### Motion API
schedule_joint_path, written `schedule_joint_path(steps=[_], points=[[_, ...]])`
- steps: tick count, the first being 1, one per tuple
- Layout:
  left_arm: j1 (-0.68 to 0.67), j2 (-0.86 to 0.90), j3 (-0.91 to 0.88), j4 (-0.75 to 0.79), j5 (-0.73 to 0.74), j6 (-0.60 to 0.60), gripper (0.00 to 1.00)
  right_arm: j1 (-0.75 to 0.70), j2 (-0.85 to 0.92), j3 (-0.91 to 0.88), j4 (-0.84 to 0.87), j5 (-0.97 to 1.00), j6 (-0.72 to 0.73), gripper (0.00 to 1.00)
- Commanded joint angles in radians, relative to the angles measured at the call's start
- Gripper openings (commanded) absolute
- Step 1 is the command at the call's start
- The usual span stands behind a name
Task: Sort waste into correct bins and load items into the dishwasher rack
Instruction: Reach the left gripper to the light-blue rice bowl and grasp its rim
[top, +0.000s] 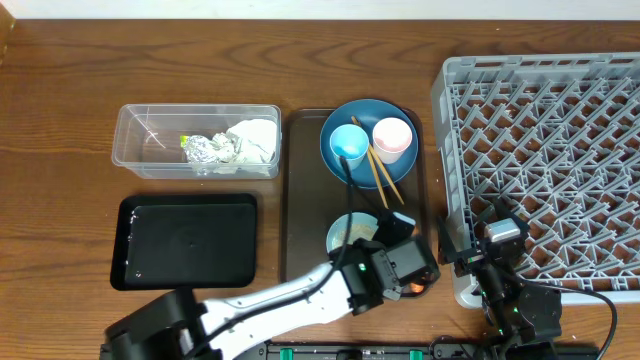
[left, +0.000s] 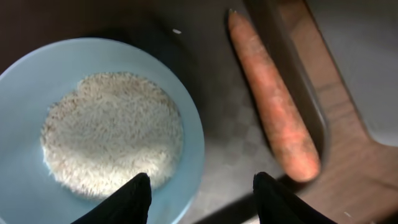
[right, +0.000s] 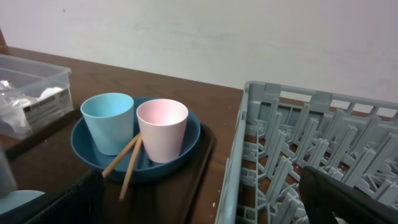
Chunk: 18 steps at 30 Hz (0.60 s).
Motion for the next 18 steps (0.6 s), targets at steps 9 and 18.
schedule_joint_path(steps=[9,18], points=[[-0.005,0.126,0.014,0.053,-0.176,0.063,0.56,-0.006,-0.004,-0.002,-0.004,-0.002,0.012,0.99],[-0.005,0.145,0.014,0.052,-0.175,0.062,0.21,-0.006,-0.004,-0.002,-0.004,-0.002,0.012,0.99]])
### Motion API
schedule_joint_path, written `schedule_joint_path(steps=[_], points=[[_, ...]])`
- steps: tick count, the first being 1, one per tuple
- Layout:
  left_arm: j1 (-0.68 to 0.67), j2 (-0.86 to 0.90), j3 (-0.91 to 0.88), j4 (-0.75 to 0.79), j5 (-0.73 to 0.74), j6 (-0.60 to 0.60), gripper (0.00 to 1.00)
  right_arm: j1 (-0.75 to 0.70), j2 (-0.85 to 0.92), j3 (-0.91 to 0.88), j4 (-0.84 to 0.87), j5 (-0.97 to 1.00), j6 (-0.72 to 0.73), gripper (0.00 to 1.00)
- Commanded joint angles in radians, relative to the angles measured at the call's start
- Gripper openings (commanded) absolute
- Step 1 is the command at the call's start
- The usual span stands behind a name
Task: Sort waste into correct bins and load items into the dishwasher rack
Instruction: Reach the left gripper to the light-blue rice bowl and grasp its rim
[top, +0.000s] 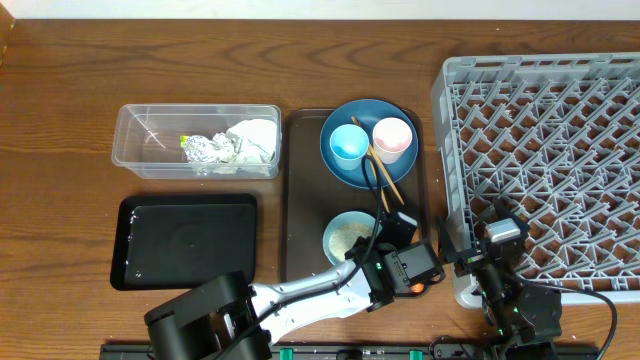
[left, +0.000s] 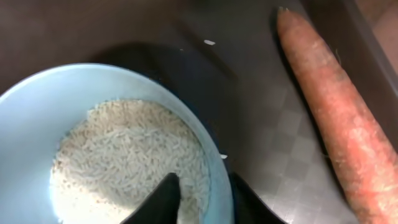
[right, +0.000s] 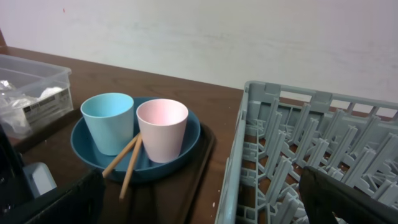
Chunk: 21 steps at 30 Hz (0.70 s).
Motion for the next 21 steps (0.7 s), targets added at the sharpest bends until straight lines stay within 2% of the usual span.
schedule_joint_path(steps=[1,3,8,15,21], points=[[-0.002,0.011,0.014,-0.007,-0.031,0.005,0.20,-0.006,-0.004,-0.002,-0.004,-0.002,0.012,0.99],[-0.002,0.011,0.014,-0.010,-0.032,0.005,0.19,-0.006,-0.004,-0.002,-0.004,-0.002,0.012,0.99],[-0.001,0.003,0.014,-0.027,-0.033,0.005,0.06,-0.006,-0.004,-0.002,-0.004,-0.002,0.012,0.99],[0.042,-0.077,0.014,-0.102,-0.037,0.005,0.06,-0.006,-0.004,-0.002,-0.004,-0.002,0.012,0.99],[0.140,-0.270,0.014,-0.239,-0.026,0.005,0.06,-0.006,-0.002,-0.002,-0.004,-0.002,0.012,0.99]])
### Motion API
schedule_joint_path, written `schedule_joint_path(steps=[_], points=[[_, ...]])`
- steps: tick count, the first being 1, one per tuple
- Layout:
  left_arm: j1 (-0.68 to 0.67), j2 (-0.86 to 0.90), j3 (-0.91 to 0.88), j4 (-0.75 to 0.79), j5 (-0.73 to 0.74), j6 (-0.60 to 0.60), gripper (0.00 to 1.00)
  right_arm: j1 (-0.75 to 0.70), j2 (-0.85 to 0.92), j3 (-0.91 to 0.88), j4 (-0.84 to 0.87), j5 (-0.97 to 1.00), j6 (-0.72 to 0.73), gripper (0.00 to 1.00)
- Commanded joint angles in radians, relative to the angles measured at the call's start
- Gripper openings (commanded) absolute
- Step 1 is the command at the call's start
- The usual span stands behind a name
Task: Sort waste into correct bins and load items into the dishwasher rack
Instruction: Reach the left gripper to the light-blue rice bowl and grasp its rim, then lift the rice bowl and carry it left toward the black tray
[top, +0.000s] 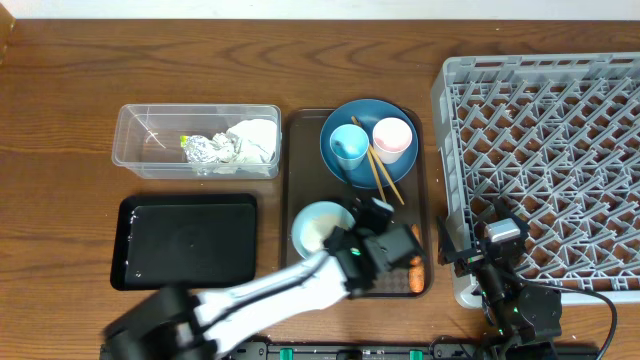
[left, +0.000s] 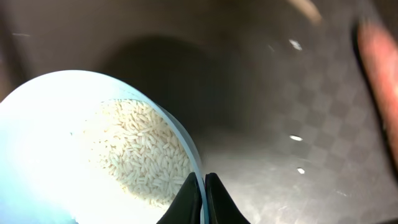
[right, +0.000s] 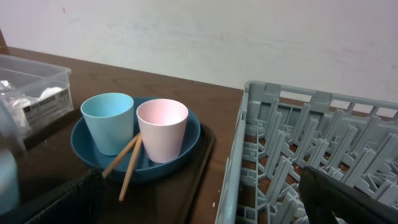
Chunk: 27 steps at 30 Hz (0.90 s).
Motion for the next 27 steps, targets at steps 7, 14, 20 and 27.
schedule_joint_path(steps=[7,14,20,27], points=[[0.292,-0.380,0.014,-0.197,0.108,0.021,0.06,-0.006,-0.002,-0.002,-0.004,-0.002,0.012,0.99],[0.681,-0.557,0.014,-0.264,0.394,0.187,0.06,-0.006,-0.002,-0.002,-0.004,-0.002,0.012,0.99],[1.012,-0.595,-0.018,-0.291,0.667,0.341,0.06,-0.006,-0.002,-0.002,-0.004,-0.002,0.012,0.99],[1.374,-0.583,-0.079,-0.290,0.966,0.509,0.06,-0.006,-0.002,-0.002,-0.004,-0.002,0.012,0.99]])
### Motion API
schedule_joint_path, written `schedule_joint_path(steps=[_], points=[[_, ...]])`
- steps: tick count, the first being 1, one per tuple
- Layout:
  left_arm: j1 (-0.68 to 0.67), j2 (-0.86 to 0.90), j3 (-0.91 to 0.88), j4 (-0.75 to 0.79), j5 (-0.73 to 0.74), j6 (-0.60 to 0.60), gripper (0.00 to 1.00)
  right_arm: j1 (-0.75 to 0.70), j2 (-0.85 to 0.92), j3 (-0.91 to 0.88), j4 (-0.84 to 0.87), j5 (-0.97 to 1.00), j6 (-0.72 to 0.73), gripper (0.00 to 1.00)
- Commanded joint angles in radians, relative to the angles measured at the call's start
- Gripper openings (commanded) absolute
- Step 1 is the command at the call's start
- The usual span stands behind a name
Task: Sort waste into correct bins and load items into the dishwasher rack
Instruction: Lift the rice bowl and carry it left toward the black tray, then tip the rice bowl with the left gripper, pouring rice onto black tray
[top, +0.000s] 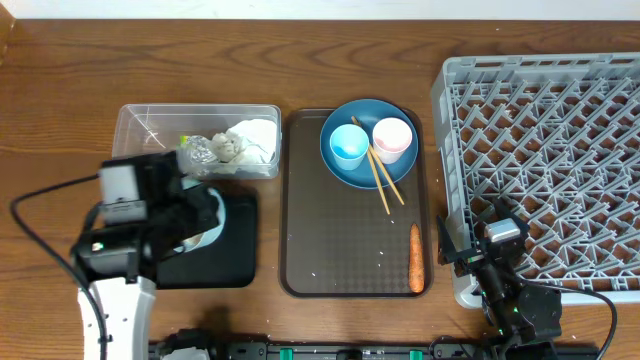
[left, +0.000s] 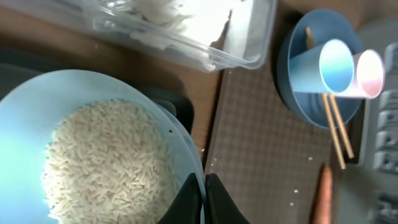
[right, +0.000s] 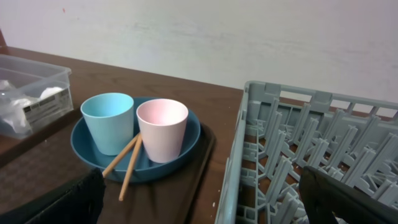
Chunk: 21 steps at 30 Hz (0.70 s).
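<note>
My left gripper (left: 203, 198) is shut on the rim of a light blue bowl of rice (left: 93, 155), held over the black bin (top: 215, 265) at the table's left. A carrot (top: 415, 271) lies on the brown tray (top: 340, 240), near its right front corner. At the tray's back stands a dark blue plate (top: 345, 170) carrying a blue cup (top: 349, 143), a pink cup (top: 392, 138) and chopsticks (top: 382, 178). My right gripper (right: 199, 190) rests open and empty by the front left corner of the grey dishwasher rack (top: 545, 150).
A clear plastic bin (top: 150, 140) behind the black bin holds crumpled foil (top: 198, 150) and white paper (top: 250, 140). A few rice grains (top: 380, 253) lie on the brown tray. The left arm covers most of the black bin.
My left gripper, still shut on the bowl's rim, has moved with the bowl from over the brown tray to over the black bin at the left. The right arm has not moved.
My left gripper was open above the rice bowl and carrot on the brown tray. Then its fingers stood narrower at the bowl's rim. Then it was shut on the rim with the bowl shifted left on the tray, and now the bowl hangs over the black bin.
</note>
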Motion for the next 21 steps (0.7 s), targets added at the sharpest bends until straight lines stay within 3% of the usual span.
schedule_joint_path(steps=[1,8,13,21], points=[[0.153,0.005,-0.029,0.001,0.244,0.149,0.06,-0.006,-0.002,-0.002,-0.004,-0.002,0.012,0.99],[0.477,0.063,-0.105,0.008,0.565,0.299,0.06,-0.006,-0.002,-0.002,-0.004,-0.002,0.012,0.99],[0.639,0.166,-0.167,0.051,0.803,0.368,0.06,-0.006,-0.002,-0.002,-0.004,-0.002,0.012,0.99],[0.746,0.401,-0.203,0.100,1.081,0.470,0.06,-0.006,-0.002,-0.002,-0.004,-0.002,0.012,0.99]])
